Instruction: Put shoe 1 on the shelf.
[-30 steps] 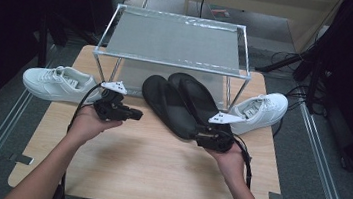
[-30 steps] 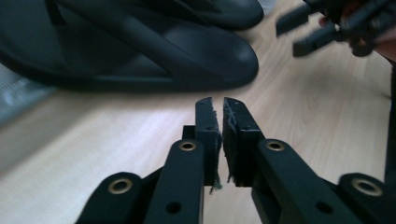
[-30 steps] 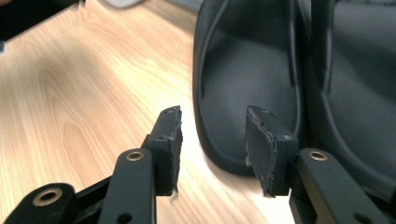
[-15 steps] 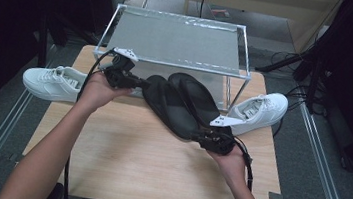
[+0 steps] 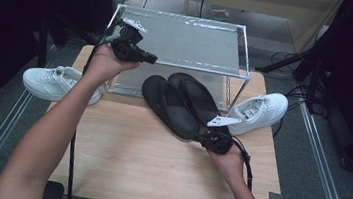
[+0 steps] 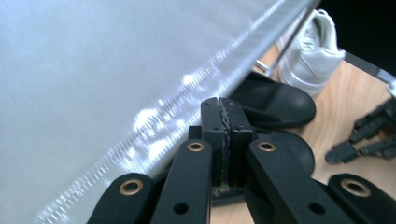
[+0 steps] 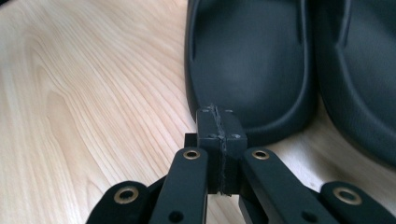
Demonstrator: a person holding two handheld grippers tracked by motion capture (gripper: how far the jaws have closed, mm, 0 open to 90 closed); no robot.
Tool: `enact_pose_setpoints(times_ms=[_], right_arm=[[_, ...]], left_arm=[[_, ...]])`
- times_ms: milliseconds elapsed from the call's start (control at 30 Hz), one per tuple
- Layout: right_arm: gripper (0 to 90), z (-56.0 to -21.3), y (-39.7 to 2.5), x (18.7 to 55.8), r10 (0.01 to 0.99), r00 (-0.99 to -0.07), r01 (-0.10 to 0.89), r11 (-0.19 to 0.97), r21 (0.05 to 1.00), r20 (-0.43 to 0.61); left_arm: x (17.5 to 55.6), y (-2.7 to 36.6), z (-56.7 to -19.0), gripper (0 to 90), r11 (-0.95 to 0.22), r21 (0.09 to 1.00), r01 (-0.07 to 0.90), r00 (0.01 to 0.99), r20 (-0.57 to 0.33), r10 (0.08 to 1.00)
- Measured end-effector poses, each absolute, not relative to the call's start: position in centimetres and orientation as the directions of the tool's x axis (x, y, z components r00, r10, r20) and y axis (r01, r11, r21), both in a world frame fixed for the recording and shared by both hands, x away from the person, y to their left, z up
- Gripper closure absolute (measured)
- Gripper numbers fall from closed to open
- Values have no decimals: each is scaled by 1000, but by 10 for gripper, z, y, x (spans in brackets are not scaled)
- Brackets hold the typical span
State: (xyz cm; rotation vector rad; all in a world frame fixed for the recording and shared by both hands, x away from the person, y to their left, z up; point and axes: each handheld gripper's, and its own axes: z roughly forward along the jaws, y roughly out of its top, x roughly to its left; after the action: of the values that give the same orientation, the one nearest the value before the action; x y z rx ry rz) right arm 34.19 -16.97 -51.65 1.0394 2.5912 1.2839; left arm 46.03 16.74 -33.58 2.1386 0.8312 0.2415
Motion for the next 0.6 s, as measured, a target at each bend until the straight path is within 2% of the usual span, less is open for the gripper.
enact_pose_setpoints(times_ms=[133, 333, 600], right_arm=[[900, -520, -170, 341, 592, -773, 545, 433, 718, 229], [900, -526, -168, 344, 600, -771, 553, 461, 694, 216], [899, -530, -166, 347, 622, -754, 571, 463, 678, 211]], left_arm=[[471, 162, -334, 900, -471, 742, 476, 764, -83, 640], [488, 159, -336, 900, -466, 727, 504, 748, -98, 656], [496, 160, -342, 900, -487, 705, 516, 742, -84, 665]])
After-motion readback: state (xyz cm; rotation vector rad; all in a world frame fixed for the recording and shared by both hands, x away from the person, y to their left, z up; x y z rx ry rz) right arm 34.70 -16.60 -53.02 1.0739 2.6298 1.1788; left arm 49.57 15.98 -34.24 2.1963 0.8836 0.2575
